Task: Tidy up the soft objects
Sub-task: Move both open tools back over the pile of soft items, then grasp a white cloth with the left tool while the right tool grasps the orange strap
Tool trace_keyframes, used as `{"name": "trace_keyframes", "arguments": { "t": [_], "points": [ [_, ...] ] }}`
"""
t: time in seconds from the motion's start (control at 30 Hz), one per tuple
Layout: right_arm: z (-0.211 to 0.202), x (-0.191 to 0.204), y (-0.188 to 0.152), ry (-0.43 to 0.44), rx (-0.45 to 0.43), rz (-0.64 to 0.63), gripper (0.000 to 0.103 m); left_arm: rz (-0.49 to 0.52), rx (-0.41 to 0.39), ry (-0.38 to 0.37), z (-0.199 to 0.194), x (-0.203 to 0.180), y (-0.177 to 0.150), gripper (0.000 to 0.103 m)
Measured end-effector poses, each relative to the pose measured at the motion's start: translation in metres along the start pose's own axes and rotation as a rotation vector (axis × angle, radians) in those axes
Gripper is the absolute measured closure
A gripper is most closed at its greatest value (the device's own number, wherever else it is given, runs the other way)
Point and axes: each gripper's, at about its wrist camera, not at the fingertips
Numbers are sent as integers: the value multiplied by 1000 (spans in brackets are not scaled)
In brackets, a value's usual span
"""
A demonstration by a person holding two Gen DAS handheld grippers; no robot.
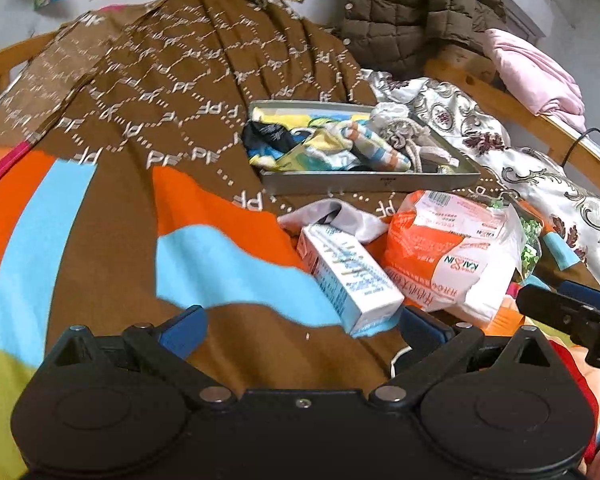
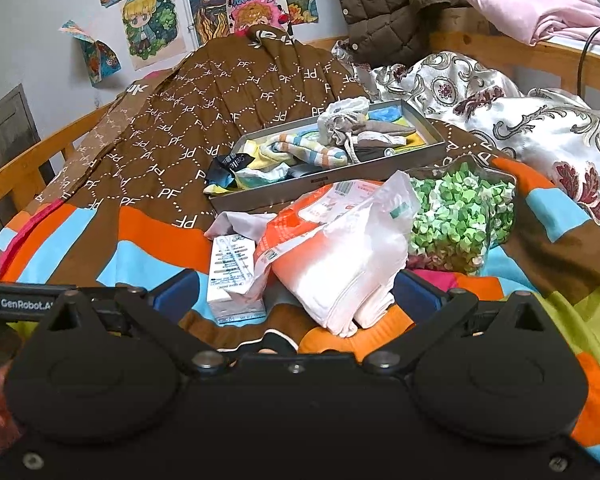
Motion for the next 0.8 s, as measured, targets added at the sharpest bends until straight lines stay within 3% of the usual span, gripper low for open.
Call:
{"name": "trace_keyframes", "arguments": {
  "t": [0.1, 0.3, 0.53, 0.67, 0.8],
  "points": [
    [7, 0, 1, -11, 5, -6, 1, 3, -21, -3, 6, 0, 2, 1],
    [14, -3, 3, -16, 10, 9, 1, -57, 28, -32, 25, 5, 10, 1],
    [23, -18, 13, -16, -85, 14, 1, -20, -81, -28, 51, -1, 30, 1],
    [32, -30, 26, -28, -149, 1, 1, -46, -92, -60, 66, -1, 40, 1],
    [40, -43, 31, -71, -129, 43, 1, -36, -84, -97, 82, -3, 47, 1]
  ]
}}
Point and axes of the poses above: each gripper's, at about its wrist camera, not at the fingertips, and z roughly the way its jaws point, x to its left, y to its top, and after that the axes turned 10 degrees about y, right-handed
